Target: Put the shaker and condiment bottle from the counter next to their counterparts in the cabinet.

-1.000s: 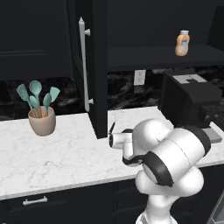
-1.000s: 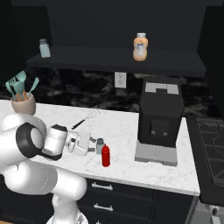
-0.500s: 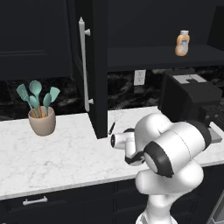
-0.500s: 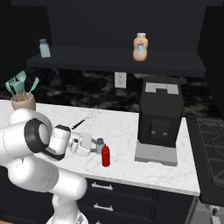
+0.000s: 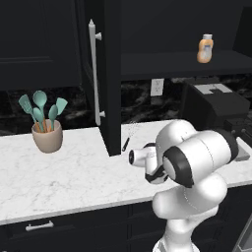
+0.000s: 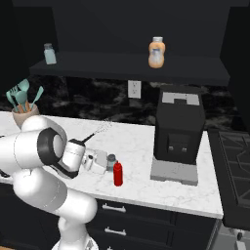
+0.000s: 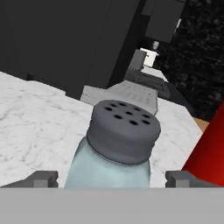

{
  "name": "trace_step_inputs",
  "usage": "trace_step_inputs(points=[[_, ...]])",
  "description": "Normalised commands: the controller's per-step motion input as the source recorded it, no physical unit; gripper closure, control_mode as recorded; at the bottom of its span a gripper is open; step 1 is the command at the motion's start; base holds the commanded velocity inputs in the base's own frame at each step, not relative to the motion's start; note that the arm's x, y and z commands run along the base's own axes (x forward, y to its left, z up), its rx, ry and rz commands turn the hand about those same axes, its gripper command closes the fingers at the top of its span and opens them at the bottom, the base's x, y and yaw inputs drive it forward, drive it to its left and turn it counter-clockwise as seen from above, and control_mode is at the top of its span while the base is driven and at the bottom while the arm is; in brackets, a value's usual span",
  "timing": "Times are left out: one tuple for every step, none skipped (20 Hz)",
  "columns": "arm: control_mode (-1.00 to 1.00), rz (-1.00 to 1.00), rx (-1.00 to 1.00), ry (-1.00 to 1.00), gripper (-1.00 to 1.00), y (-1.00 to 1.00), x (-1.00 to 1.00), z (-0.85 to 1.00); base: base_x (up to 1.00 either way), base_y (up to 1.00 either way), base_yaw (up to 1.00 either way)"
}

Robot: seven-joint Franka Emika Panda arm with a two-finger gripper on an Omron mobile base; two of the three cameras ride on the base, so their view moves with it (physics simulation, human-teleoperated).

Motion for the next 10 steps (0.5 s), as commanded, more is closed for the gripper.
trace_step_inputs(points=[[-1.0,0.0,0.0,0.0,1.0,-0.14,0.07,-0.15,0.0,0.0,0.0],[-1.0,0.0,0.0,0.0,1.0,0.0,0.0,-0.01,0.0,0.0,0.0],[-1.0,0.0,0.0,0.0,1.0,0.0,0.0,0.0,0.0,0.0,0.0],[-1.0,0.0,0.0,0.0,1.0,0.02,0.06,0.0,0.0,0.0,0.0],[-1.0,0.07,0.0,0.0,1.0,0.25,0.03,0.01,0.0,0.0,0.0],[-1.0,0.18,0.0,-0.02,1.0,0.27,0.08,0.04,0.0,0.0,0.0],[-1.0,0.35,0.0,0.0,1.0,0.33,0.02,0.01,0.0,0.0,0.0],[-1.0,0.37,0.0,-0.02,1.0,0.4,0.06,0.01,0.0,0.0,0.0],[-1.0,0.4,0.0,-0.01,1.0,0.39,0.0,0.0,0.0,0.0,0.0],[-1.0,0.4,0.0,0.0,1.0,0.34,0.0,0.08,0.0,0.0,0.0]])
